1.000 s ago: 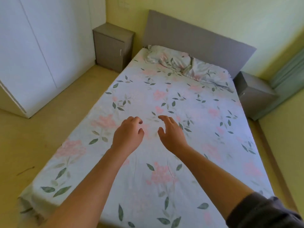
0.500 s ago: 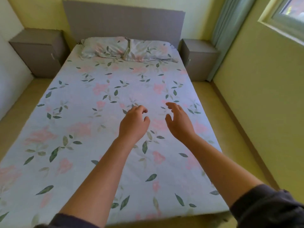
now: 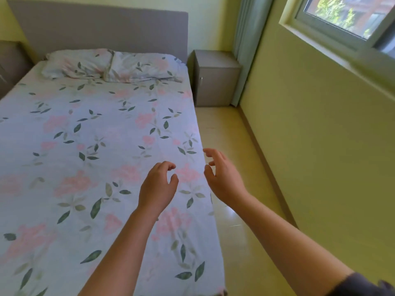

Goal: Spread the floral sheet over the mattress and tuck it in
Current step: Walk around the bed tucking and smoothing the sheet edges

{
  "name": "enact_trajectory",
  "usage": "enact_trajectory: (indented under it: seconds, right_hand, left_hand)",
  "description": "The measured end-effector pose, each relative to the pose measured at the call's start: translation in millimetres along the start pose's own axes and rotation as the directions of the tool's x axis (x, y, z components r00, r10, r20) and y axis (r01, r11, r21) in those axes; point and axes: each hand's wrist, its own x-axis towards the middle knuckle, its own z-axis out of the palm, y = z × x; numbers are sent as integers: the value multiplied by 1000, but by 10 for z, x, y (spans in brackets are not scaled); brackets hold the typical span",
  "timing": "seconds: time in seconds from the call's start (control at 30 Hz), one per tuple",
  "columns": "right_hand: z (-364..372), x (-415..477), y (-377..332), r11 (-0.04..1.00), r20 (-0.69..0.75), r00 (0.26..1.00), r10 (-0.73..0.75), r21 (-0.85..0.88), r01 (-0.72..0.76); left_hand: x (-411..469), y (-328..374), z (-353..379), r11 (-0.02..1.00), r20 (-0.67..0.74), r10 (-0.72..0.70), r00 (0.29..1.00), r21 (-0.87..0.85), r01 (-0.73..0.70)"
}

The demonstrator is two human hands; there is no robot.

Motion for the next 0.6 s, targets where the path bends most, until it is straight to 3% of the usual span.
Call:
enact_trajectory:
  seconds: [0.2, 0.33, 0.43, 0.6]
  right_hand:
    - [-625, 442, 952, 999, 29, 1000, 10, -31, -9]
    - [-1149, 1070, 1762, 998, -42, 999, 33, -60, -36]
    - [-1412, 1860, 2328, 998, -78, 996, 34, -56, -39]
    - [-1582, 3613, 3007, 999, 37, 999, 34, -13, -34]
  left_hand:
    - [681, 671, 753, 1000, 18, 15, 1000, 24, -15]
    - [1451, 1166, 1393, 999, 50, 33, 998, 31, -34]
    - [2223, 1502, 1864, 999, 67, 23, 997, 38, -25]
    - [3757, 1926, 2342, 995, 31, -44, 999, 86, 41]
